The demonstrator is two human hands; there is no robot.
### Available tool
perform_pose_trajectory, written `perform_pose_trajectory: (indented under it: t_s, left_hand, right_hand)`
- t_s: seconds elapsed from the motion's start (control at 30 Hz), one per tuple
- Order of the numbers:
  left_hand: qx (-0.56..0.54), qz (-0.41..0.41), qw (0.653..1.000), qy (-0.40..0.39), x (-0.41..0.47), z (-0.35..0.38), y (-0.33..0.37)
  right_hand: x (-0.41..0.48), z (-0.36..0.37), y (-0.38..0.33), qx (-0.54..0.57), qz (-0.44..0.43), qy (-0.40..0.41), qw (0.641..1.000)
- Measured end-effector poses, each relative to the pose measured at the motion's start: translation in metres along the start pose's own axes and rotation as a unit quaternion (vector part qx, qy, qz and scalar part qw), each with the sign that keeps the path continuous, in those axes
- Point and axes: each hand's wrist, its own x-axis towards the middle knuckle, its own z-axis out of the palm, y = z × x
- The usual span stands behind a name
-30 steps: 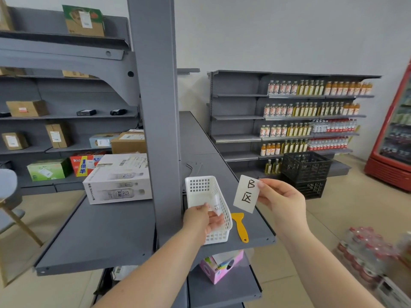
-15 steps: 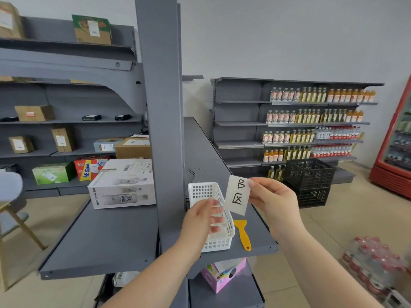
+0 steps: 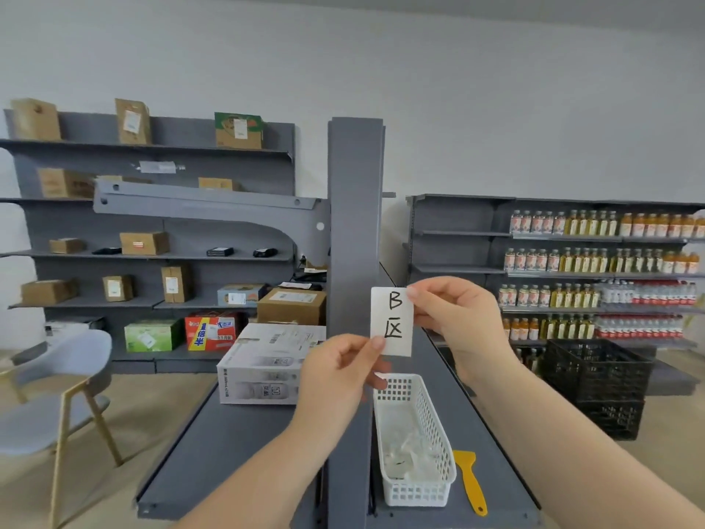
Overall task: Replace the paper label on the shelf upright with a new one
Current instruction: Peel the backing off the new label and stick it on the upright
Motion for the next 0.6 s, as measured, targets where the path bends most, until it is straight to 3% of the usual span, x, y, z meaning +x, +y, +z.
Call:
perform_pose_trajectory:
  t_s: [0.27,0.6]
  left_hand:
    - [0.177,0.11,0.978,0.024,0.052,-0.027,0.046]
    - [0.182,0.132,0.971,0.084,0.08,-0.033,0.06]
  right_hand:
    - [0.046,0.044,-0.047,-0.085,-0.141,0.011,0.986]
    - [0.073,0.062,-0.049,-0.112,-0.206,0.054,0.971]
